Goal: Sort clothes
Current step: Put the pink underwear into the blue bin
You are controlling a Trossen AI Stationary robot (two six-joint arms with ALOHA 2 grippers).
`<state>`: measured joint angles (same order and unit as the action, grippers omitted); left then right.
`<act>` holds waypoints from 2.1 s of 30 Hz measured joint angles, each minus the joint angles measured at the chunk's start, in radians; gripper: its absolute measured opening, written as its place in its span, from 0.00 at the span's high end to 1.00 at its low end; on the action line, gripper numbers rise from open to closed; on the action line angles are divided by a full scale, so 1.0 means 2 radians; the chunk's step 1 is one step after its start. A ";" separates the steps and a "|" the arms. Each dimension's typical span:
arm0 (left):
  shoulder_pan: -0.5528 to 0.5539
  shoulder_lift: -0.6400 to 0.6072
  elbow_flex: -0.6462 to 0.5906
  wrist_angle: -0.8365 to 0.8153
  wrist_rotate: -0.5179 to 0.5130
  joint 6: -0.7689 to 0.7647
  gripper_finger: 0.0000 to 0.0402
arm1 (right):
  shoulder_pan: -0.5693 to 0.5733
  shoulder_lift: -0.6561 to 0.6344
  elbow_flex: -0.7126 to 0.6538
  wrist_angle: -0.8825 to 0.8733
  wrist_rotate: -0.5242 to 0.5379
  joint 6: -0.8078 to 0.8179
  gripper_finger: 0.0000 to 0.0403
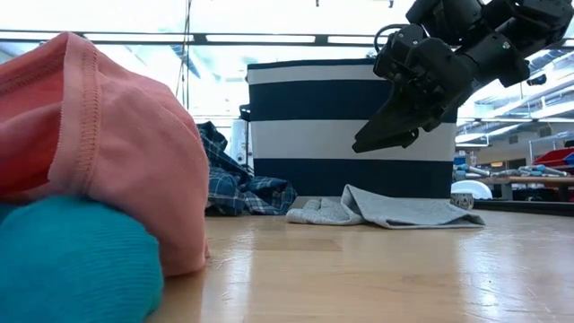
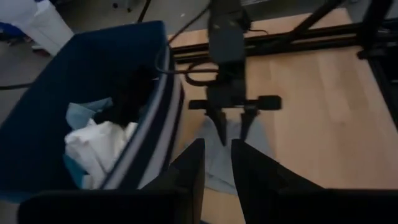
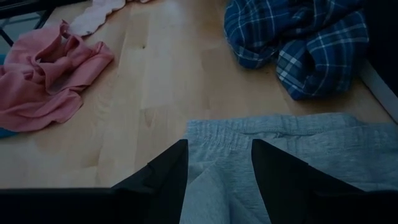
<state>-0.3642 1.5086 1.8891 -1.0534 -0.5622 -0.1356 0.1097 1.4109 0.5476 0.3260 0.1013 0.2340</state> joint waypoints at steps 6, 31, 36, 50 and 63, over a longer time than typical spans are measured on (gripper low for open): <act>-0.046 -0.082 -0.188 0.113 -0.009 -0.037 0.79 | 0.000 0.000 0.000 0.001 0.000 0.000 0.56; -0.150 -0.175 -0.642 0.472 0.063 -0.251 0.79 | 0.000 0.000 0.000 0.001 0.000 0.005 0.56; -0.164 -0.174 -0.664 0.480 0.062 -0.309 0.79 | 0.000 0.000 0.000 0.001 0.001 0.005 0.56; -0.195 -0.103 -0.669 0.543 0.058 -0.370 0.79 | 0.000 0.000 0.000 0.001 0.001 0.005 0.56; -0.212 -0.085 -0.669 0.574 0.067 -0.409 0.79 | 0.000 0.000 0.000 0.001 0.001 0.005 0.56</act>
<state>-0.7876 1.3385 0.5518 0.0937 -0.4284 -0.9539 0.1093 1.4109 0.5476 0.3271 0.1028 0.2447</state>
